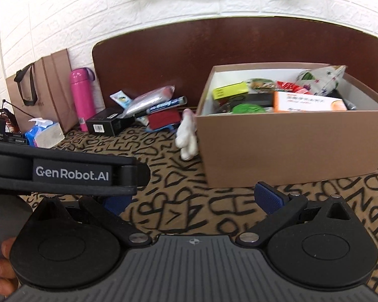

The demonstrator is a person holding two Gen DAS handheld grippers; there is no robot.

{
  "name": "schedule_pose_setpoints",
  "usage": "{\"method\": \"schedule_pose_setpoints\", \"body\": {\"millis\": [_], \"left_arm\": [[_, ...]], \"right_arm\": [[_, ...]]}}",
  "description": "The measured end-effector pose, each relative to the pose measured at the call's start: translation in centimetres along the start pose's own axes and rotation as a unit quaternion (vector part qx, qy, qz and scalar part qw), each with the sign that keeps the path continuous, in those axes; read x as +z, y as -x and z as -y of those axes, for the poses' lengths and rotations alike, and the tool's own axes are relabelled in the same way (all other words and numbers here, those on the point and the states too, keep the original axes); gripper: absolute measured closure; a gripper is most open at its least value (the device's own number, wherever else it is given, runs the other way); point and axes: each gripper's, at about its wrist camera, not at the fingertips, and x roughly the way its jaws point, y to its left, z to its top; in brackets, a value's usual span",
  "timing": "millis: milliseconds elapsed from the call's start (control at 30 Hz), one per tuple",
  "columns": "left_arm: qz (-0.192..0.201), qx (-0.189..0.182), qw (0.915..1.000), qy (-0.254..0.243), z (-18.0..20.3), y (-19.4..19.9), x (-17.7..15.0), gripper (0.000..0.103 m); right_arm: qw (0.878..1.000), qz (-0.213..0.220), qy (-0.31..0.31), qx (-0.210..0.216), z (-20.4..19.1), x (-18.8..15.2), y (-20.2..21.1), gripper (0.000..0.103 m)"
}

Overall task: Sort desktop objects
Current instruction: 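Withdraw the left gripper from the box toward the black electronics box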

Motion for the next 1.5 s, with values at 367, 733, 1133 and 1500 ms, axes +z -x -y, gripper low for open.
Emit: {"method": "schedule_pose_setpoints", "body": {"millis": [367,733,1133,1500], "left_arm": [[0.01,0.01,0.9995,0.027,-5.3,1.5,0.4,0.0],[0.026,-0.005,0.9994,0.02,-10.3,0.4,2.2,0.0],[0.019,0.01,0.9997,0.012,-15.5,-3.7,5.3,0.0],[0.01,0.021,0.9997,0.012,-20.0,-9.0,8.2,0.0]], "right_arm": [[0.996,0.013,0.01,0.083,-3.8,0.6,-1.2,0.0],[0.991,0.017,0.048,0.122,-7.8,2.7,-4.1,0.0],[0.986,0.023,0.101,0.132,-11.7,4.6,-9.7,0.0],[0.985,0.019,0.086,0.151,-12.8,5.8,-16.4,0.001]]}}
